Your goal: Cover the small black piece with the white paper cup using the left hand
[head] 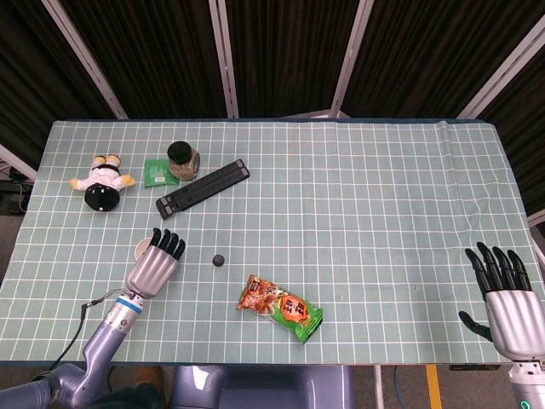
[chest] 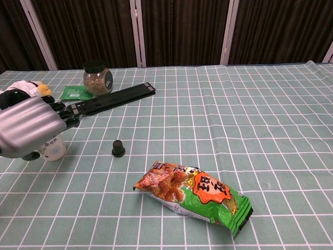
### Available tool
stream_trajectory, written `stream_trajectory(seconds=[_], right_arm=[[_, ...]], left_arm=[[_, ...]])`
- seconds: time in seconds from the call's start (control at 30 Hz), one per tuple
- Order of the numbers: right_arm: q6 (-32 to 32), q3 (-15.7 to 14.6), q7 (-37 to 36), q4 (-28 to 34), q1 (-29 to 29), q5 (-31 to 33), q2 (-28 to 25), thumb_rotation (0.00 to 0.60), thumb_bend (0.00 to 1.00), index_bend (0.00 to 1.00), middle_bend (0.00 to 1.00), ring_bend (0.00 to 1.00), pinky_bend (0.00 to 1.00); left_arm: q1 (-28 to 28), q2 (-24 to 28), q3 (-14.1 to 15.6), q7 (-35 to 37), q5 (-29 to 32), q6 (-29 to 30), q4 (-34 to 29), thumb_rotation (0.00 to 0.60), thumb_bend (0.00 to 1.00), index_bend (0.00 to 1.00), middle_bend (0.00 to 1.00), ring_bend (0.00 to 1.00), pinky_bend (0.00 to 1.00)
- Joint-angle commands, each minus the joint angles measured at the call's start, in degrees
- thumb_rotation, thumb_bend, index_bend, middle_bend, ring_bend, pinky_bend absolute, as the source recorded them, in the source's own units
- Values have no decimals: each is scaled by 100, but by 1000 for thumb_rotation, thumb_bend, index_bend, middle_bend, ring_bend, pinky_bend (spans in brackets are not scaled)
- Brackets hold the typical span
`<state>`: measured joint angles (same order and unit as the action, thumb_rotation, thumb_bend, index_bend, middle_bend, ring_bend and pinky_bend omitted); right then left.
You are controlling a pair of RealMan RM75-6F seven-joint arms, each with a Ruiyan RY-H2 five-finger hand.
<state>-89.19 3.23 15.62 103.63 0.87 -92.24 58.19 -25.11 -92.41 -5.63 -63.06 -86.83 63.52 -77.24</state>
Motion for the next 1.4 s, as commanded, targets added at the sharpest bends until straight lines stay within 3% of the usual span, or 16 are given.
stream_trajectory(seconds=[0.03, 0.1, 0.2, 0.4, 0.53, 0.67, 0.73, 0.8, 0.93, 1.07, 1.4], right_arm=[[-5, 3, -10, 0, 2, 10, -4, 600, 0, 0, 0, 0, 0], [-11, 4, -21, -1, 2, 13, -8, 600, 0, 0, 0, 0, 0], [-13, 0, -34, -9, 4, 22, -10, 600, 0, 0, 0, 0, 0], [-7, -10, -40, -15, 9, 37, -2, 600, 0, 0, 0, 0, 0], [0, -25, -1, 7, 17, 16, 12, 600, 0, 0, 0, 0, 0], [8, -38, 33, 21, 24, -4, 23, 600, 0, 0, 0, 0, 0], [13, -41, 45, 28, 32, -14, 28, 600, 0, 0, 0, 0, 0], [21, -42, 52, 32, 40, -16, 32, 600, 0, 0, 0, 0, 0], [45, -45, 66, 23, 53, -5, 39, 600, 0, 0, 0, 0, 0], [59, -38, 68, 15, 62, 26, 44, 600, 0, 0, 0, 0, 0], [84, -40, 129, -8, 71, 88, 74, 600, 0, 0, 0, 0, 0]], left_arm=[[-32, -26, 21, -76, 0, 43, 62, 600, 0, 455, 399, 350, 356], [-42, -55, 11, -104, 16, 112, 116, 600, 0, 528, 443, 390, 381], [-35, -74, -34, 54, 74, 260, 147, 600, 0, 554, 464, 408, 395], [150, 377, -459, 1225, 554, 644, -530, 600, 0, 559, 471, 419, 404], [354, 906, -975, 3320, 1490, 351, -1470, 600, 0, 554, 463, 411, 404], [449, 1218, -1287, 4929, 1980, -19, -1656, 600, 0, 550, 458, 408, 403], [544, 1371, -1495, 6427, 2505, -619, -1776, 600, 0, 548, 457, 407, 402], [541, 1533, -1573, 7487, 2572, -1215, -1601, 600, 3, 547, 457, 406, 402], [502, 1518, -1521, 8669, 2477, -1866, -1055, 600, 11, 546, 457, 406, 402], [440, 1461, -1450, 9210, 2269, -2124, -688, 600, 13, 545, 457, 406, 401], [204, 1075, -1191, 9642, 2009, -2243, -41, 600, 12, 507, 416, 371, 370]])
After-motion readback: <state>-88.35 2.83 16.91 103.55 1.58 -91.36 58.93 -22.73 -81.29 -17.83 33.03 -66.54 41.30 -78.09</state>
